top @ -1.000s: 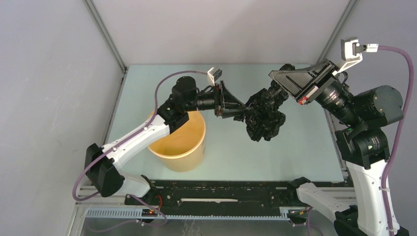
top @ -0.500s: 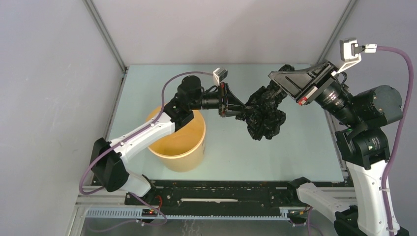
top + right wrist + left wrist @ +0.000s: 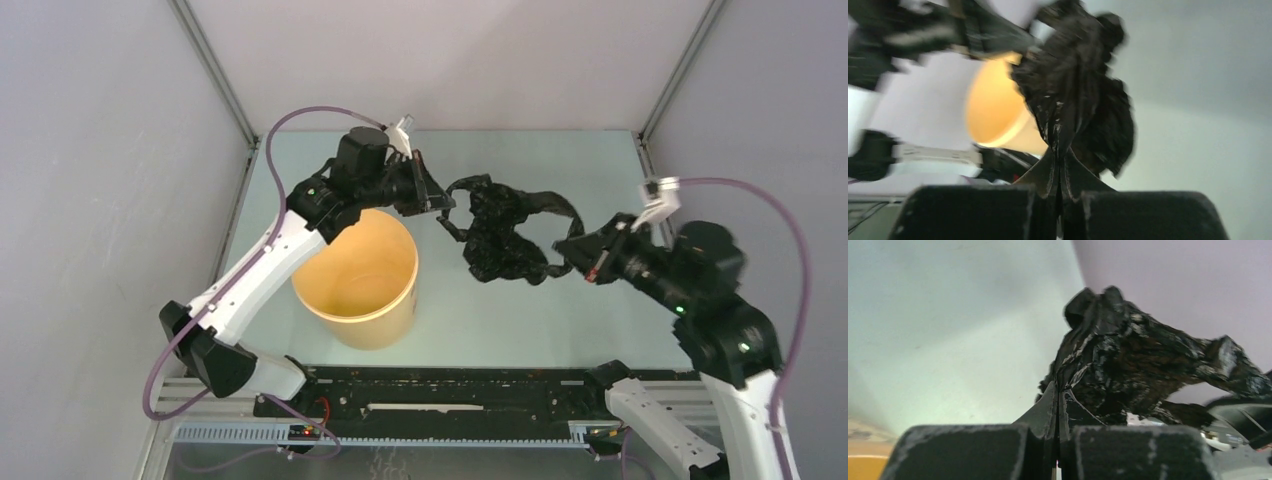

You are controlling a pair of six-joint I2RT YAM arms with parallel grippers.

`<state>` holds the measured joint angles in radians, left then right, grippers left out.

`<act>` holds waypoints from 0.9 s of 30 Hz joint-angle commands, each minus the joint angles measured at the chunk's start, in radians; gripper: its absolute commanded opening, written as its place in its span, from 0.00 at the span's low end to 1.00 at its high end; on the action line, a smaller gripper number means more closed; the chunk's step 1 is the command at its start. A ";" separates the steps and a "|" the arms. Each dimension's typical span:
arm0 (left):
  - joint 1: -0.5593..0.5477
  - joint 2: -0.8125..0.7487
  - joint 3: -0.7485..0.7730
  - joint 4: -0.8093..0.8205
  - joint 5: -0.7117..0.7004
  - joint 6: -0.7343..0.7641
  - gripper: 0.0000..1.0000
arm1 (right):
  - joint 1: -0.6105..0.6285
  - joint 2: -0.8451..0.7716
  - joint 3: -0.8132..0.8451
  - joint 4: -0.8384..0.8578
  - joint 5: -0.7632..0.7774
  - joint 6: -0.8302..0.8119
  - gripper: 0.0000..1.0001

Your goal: Put the trash bags into the trash bin

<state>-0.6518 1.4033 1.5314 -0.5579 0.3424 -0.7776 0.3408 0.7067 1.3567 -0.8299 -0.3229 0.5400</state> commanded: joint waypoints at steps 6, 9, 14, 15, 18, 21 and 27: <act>-0.008 0.252 0.220 -0.163 -0.071 0.069 0.00 | -0.010 0.193 -0.221 -0.197 0.207 -0.057 0.00; 0.002 0.378 0.507 -0.216 -0.022 0.049 0.00 | -0.088 0.361 -0.046 -0.190 0.171 -0.041 0.00; 0.017 0.508 1.183 -0.322 -0.056 0.101 0.00 | -0.161 0.538 0.504 -0.288 0.027 -0.051 0.00; 0.006 0.460 1.189 -0.267 -0.095 0.141 0.00 | -0.138 0.532 0.648 -0.265 0.024 -0.070 0.00; -0.071 0.171 0.806 -0.022 -0.318 0.314 0.00 | -0.041 0.415 0.696 -0.074 0.045 -0.152 0.00; -0.090 -0.023 0.371 0.109 -0.463 0.279 0.00 | -0.032 0.236 0.367 0.133 0.058 -0.151 0.00; -0.074 0.165 0.179 -0.282 -0.278 0.211 0.00 | -0.092 0.211 -0.323 0.045 0.012 -0.125 0.00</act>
<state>-0.7074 1.2804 1.8790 -0.5495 0.0307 -0.5701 0.2836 0.6914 1.4033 -0.6395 -0.2745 0.4206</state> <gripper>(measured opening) 0.006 0.007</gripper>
